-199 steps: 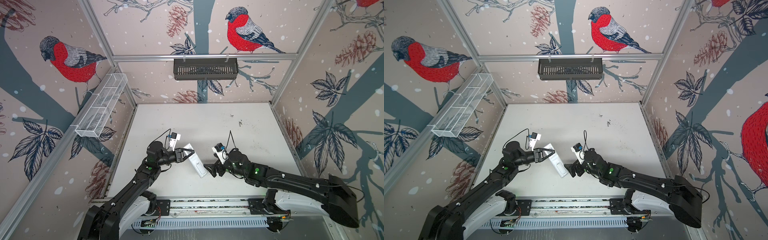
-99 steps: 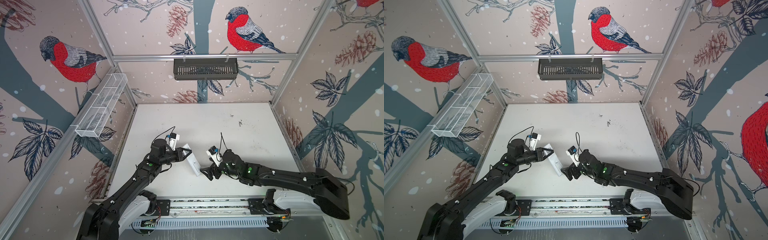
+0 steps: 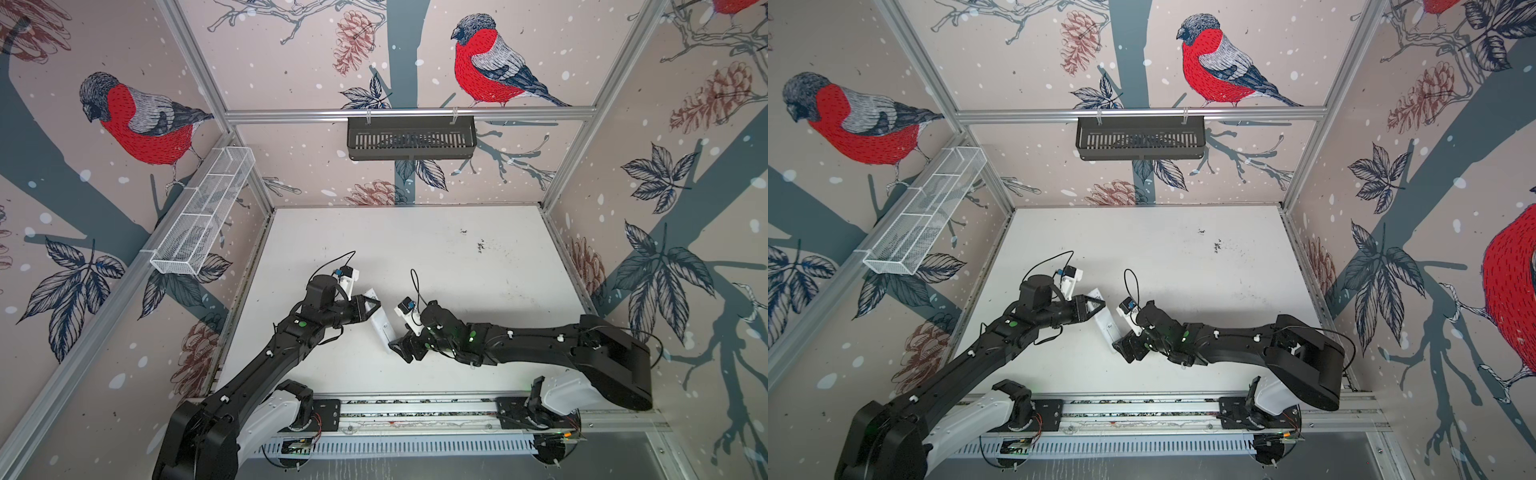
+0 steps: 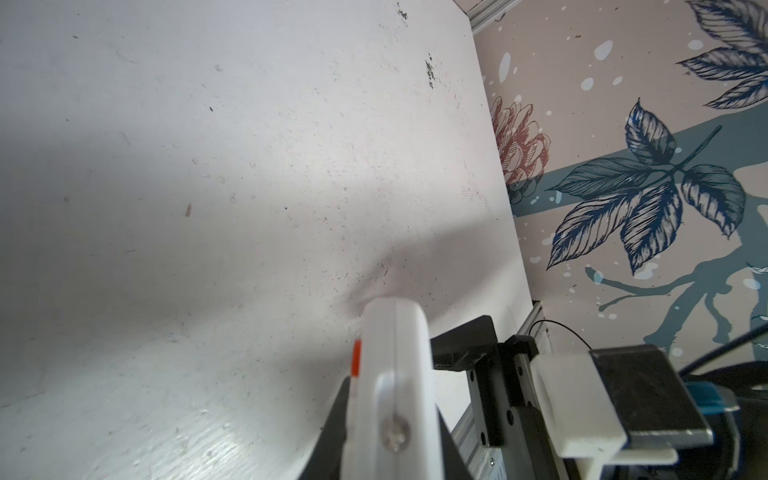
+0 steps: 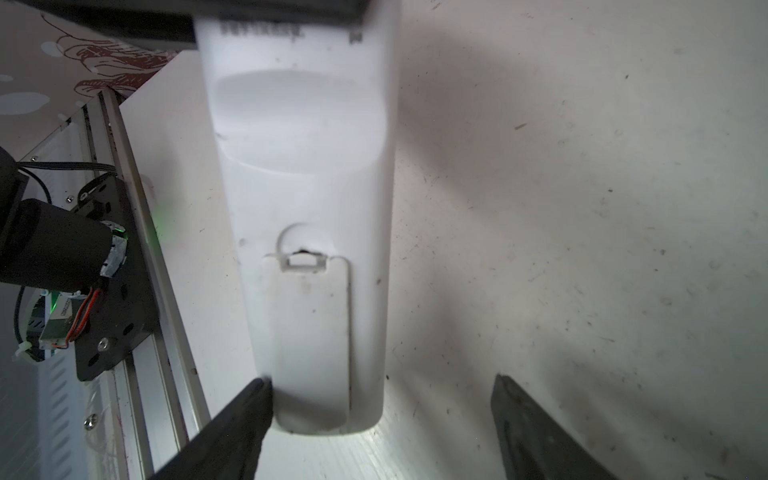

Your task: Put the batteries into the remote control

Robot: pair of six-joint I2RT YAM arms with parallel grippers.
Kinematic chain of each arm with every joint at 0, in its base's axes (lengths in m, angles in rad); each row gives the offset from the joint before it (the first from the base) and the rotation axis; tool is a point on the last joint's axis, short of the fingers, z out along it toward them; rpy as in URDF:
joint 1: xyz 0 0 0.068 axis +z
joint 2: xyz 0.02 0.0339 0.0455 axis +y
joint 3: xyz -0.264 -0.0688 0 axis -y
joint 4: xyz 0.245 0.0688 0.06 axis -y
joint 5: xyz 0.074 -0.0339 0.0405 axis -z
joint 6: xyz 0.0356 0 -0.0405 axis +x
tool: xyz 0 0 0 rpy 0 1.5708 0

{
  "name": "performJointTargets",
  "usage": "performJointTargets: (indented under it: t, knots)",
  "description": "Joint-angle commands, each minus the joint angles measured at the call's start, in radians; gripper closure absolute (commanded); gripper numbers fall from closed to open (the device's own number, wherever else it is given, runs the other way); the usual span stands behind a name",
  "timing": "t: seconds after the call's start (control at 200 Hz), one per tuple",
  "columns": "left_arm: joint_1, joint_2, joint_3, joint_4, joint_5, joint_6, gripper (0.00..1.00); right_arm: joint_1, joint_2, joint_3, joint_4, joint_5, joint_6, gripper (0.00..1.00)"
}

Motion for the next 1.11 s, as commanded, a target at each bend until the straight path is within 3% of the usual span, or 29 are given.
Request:
performJointTargets:
  t: [0.0,0.245,0.51,0.84,1.101]
  knots:
    - [-0.005,0.015,0.028,-0.071,-0.014,0.073,1.00,-0.011,0.012,0.005,0.000,0.028,-0.010,0.16]
    - [-0.044,0.067,0.059,-0.094,-0.056,0.097,1.00,-0.027,0.026,0.002,-0.003,0.021,-0.019,0.16]
    - [-0.044,0.034,0.076,-0.148,-0.258,0.088,1.00,-0.051,0.032,0.017,-0.081,0.071,0.027,0.16]
    - [-0.043,0.037,0.048,-0.109,-0.216,0.087,1.00,-0.096,-0.053,-0.012,-0.341,0.169,0.148,0.19]
    - [-0.044,0.032,0.026,-0.069,-0.165,0.071,1.00,-0.079,-0.146,-0.074,-0.453,0.169,0.223,0.39]
